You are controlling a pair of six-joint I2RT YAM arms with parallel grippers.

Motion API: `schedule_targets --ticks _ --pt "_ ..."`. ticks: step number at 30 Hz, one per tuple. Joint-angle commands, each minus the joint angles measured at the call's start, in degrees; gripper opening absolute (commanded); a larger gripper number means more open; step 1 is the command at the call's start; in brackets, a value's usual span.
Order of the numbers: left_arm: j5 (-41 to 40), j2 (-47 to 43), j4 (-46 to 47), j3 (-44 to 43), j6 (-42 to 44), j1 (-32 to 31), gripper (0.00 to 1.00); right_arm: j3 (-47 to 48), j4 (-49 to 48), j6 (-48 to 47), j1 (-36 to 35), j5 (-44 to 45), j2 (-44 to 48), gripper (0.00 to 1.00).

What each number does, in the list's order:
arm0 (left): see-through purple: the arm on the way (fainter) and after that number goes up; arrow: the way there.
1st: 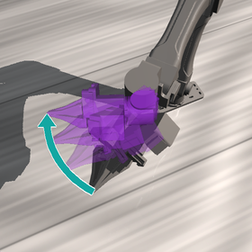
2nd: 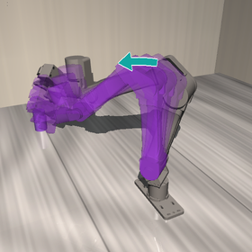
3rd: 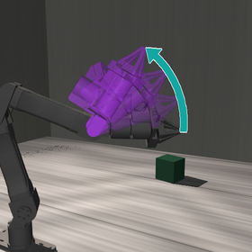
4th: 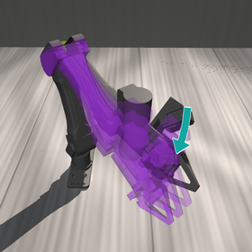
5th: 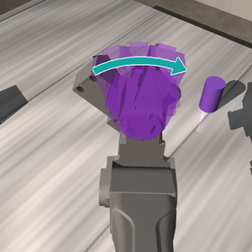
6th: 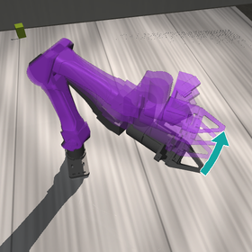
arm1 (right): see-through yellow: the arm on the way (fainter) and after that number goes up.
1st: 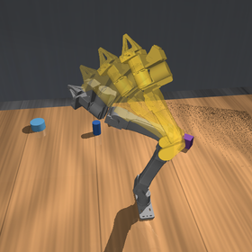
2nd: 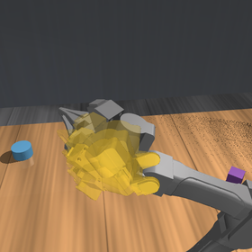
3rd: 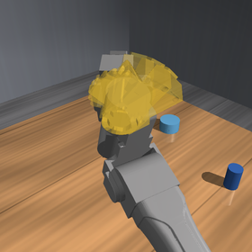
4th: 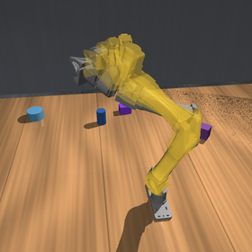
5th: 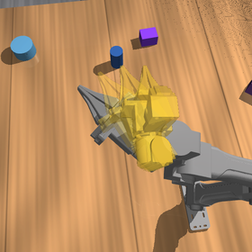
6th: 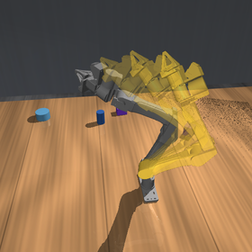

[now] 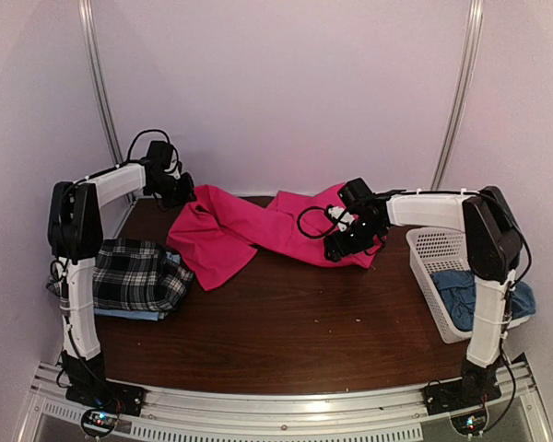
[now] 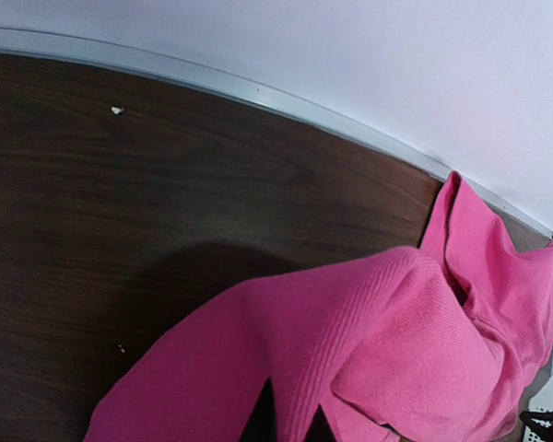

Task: Fold and stack the mixed laundry pile
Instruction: Flatten out the crumpled trousers at the center of the board.

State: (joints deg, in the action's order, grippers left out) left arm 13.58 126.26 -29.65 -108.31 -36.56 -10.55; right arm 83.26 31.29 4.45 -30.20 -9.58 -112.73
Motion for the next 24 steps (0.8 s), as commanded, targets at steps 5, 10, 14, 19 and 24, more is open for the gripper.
schedule_targets --ticks 5,10,14,19,24 --pt "4.54 -3.41 2.15 -1.12 5.18 -0.18 0.0 11.03 3.95 -2.02 0.0 8.75 -9.99 0.31" --pt "5.14 -9.91 1.57 -0.4 13.36 -0.26 0.0 11.33 5.46 -5.04 -1.01 5.15 1.12 0.0" --pt "6.2 -19.16 1.04 2.85 22.08 -0.52 0.0 10.0 7.86 -7.7 -3.19 1.52 12.43 0.0" --pt "14.78 -36.69 7.45 13.57 30.26 -0.53 0.0 8.87 12.07 -7.12 -8.67 -4.38 23.3 0.0" --pt "18.63 -46.16 15.65 19.77 26.56 -0.67 0.0 5.52 6.73 1.81 -6.07 -9.68 32.24 0.0"
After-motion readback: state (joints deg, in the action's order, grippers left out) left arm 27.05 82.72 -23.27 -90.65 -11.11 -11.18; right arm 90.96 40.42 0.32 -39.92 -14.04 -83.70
